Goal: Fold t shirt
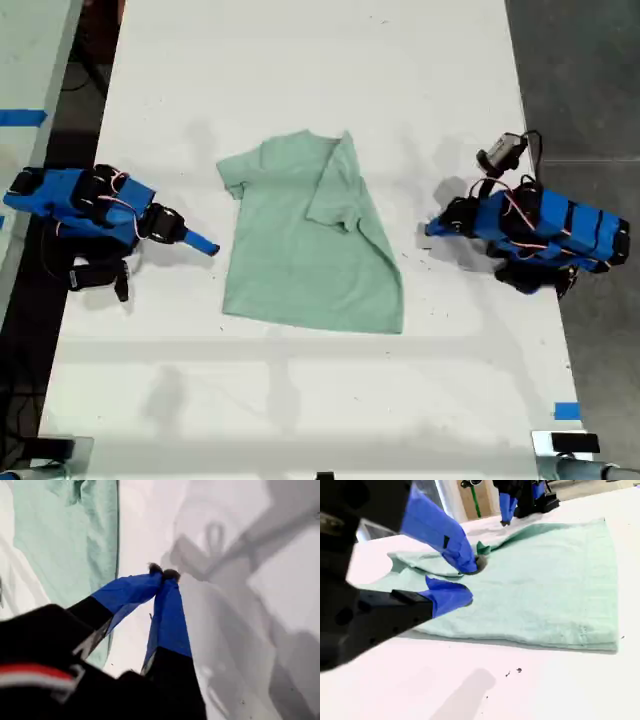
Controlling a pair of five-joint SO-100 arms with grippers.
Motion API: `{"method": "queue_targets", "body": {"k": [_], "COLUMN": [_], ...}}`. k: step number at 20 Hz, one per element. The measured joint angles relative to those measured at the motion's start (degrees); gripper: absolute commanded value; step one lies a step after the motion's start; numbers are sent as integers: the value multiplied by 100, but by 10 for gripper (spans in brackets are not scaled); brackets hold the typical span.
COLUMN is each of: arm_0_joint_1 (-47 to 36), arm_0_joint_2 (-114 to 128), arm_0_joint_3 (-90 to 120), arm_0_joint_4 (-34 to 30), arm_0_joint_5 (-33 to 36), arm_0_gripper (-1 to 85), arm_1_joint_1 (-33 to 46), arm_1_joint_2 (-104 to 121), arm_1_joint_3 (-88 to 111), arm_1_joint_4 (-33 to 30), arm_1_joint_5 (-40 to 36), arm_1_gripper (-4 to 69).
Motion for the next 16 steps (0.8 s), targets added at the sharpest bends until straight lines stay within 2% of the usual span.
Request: {"method": "queue_targets", "body": {"k": [1,2,3,5,11,12,14,16], "arm_0_joint_1": [0,-272,-958,-2215,-2461,-2672,-3419,-4447], "arm_0_joint_2": [0,0,0,0,-290,-923,-3076,-5783], "arm_0_joint_3": [9,53,62,62,-413,-967,-2804,-5036], "arm_0_joint_4": [-26,-325,-791,-1099,-1371,-1257,-606,334], "arm_0_joint_5": [-9,-158,-246,-316,-255,-132,694,1758], "arm_0_gripper": [-1,-1,-1,-1,-1,9,230,253], "arm_1_joint_1": [0,0,0,-18,-26,-26,-26,-26], "arm_1_joint_2": [0,0,0,0,0,0,0,0], "arm_1_joint_3": [0,0,0,0,0,0,0,0], "arm_1_joint_4": [0,0,0,0,0,0,0,0], "arm_1_joint_5": [0,-35,-44,-44,-97,-105,-105,-114], "arm_1_gripper": [4,4,4,4,4,4,4,4]}}
